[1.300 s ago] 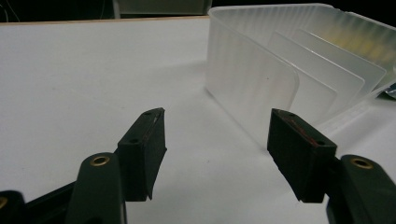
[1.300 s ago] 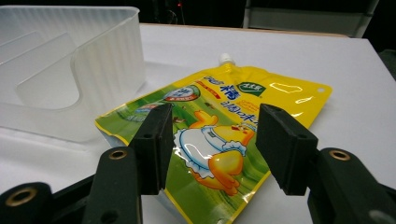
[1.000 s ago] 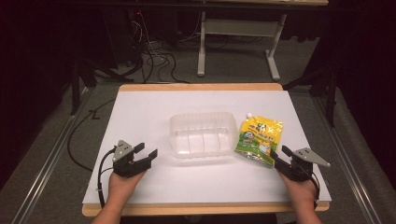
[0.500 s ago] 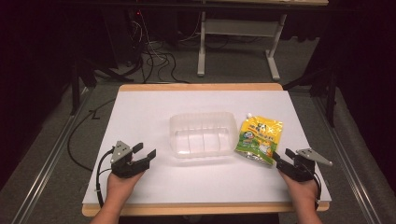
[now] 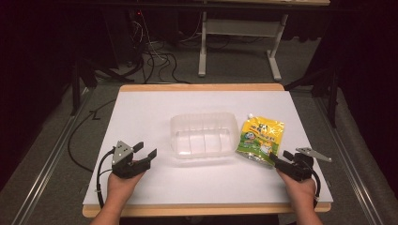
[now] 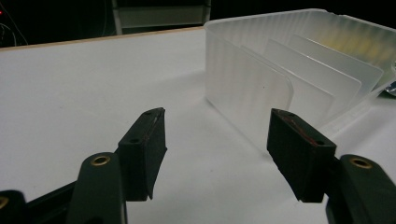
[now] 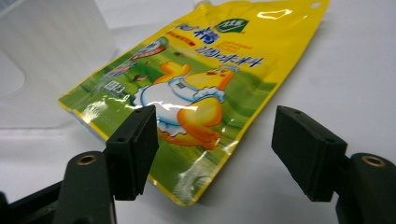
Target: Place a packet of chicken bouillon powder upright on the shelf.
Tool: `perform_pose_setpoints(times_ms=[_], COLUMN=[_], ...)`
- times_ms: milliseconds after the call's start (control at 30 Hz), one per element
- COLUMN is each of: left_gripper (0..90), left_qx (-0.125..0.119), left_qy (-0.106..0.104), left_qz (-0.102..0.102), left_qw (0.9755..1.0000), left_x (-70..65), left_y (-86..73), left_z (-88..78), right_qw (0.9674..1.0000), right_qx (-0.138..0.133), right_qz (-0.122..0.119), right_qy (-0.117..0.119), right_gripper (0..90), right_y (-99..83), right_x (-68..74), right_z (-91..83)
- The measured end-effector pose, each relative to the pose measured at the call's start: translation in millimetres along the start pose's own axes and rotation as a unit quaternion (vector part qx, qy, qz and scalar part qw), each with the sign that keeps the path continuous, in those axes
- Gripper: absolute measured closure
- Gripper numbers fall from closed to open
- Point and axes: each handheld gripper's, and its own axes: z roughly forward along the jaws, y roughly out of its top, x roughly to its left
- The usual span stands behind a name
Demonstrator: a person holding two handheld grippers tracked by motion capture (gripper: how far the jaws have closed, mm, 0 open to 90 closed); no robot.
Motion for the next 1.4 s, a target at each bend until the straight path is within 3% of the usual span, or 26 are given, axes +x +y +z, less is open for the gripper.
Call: perform_pose_setpoints(times_ms=[67,233,267,333,367,433,467,500,533,567,667,700,800,900,1067,1133,1333,1367,1400], left_gripper=[38.0,37.9,37.9,37.9,38.0,37.9,37.9,38.0,37.9,38.0,37.9,39.2,39.5,39.6,40.3,40.4,40.6,40.6,40.6], left_qx=[0.001,0.005,0.006,0.006,0.006,0.006,0.008,0.009,0.009,0.009,0.011,0.013,0.012,0.012,0.021,0.025,0.027,0.028,0.029], left_qy=[0.000,0.002,0.002,0.002,0.002,0.004,0.006,0.008,0.008,0.010,0.013,0.007,0.004,0.000,-0.007,-0.008,-0.010,-0.010,-0.011], left_qz=[0.001,0.003,0.005,0.005,0.005,0.003,0.004,0.001,0.001,0.002,0.007,0.001,-0.004,-0.003,0.005,0.008,0.009,0.009,0.009], left_qw=[1.0000,1.0000,1.0000,1.0000,1.0000,1.0000,0.9999,0.9999,0.9999,0.9999,0.9998,0.9999,0.9999,0.9999,0.9998,0.9996,0.9995,0.9995,0.9995], left_x=[0.5,1.2,1.3,1.3,1.3,1.7,2.3,3.0,3.0,3.2,3.9,5.5,6.2,4.2,-0.3,-1.7,-3.6,-3.8,-3.8], left_y=[-0.3,-1.9,-2.3,-2.3,-2.3,-2.3,-2.2,-2.3,-2.3,-2.4,-3.0,-3.0,-3.0,-3.0,-3.2,-3.8,-3.8,-4.0,-4.0], left_z=[-0.4,-1.0,-1.8,-1.9,-1.7,-0.1,0.5,1.1,1.1,1.2,-0.1,-0.9,-1.4,-0.8,2.1,3.5,5.9,6.0,5.9], right_qw=[0.9999,0.9998,0.9999,0.9999,0.9998,0.9997,0.9996,0.9992,0.9992,0.9986,0.9983,0.9977,0.9970,0.9949,0.9926,0.9907,0.9895,0.9887,0.9887], right_qx=[0.008,0.010,-0.005,-0.010,-0.019,-0.017,-0.014,0.000,0.000,0.008,0.012,0.014,0.019,0.016,0.020,0.021,0.036,0.035,0.035], right_qz=[-0.011,-0.007,-0.009,-0.011,0.002,0.002,0.008,0.028,0.028,0.045,0.050,0.064,0.074,0.099,0.119,0.129,0.131,0.132,0.132], right_qy=[0.008,0.015,0.011,0.004,-0.007,-0.019,-0.024,-0.027,-0.027,-0.028,-0.027,-0.017,-0.014,0.004,0.016,0.037,0.050,0.062,0.062], right_gripper=[30.5,29.4,32.4,35.1,37.6,37.7,37.8,37.1,37.1,36.4,34.9,32.9,32.1,31.1,32.0,35.5,41.4,51.0,51.0], right_y=[-0.5,1.2,10.3,18.1,33.9,41.1,46.6,53.9,53.9,58.0,61.2,64.2,67.1,72.8,80.5,83.1,85.6,84.3,84.3], right_x=[4.8,6.7,3.2,-0.3,-9.9,-15.0,-20.7,-32.3,-32.3,-41.0,-48.2,-56.1,-62.6,-71.0,-80.5,-86.0,-85.6,-87.0,-87.0], right_z=[3.5,4.7,4.7,6.5,13.5,20.4,28.7,45.9,45.9,58.4,67.2,74.2,80.2,87.0,94.2,99.6,106.3,105.0,105.0])
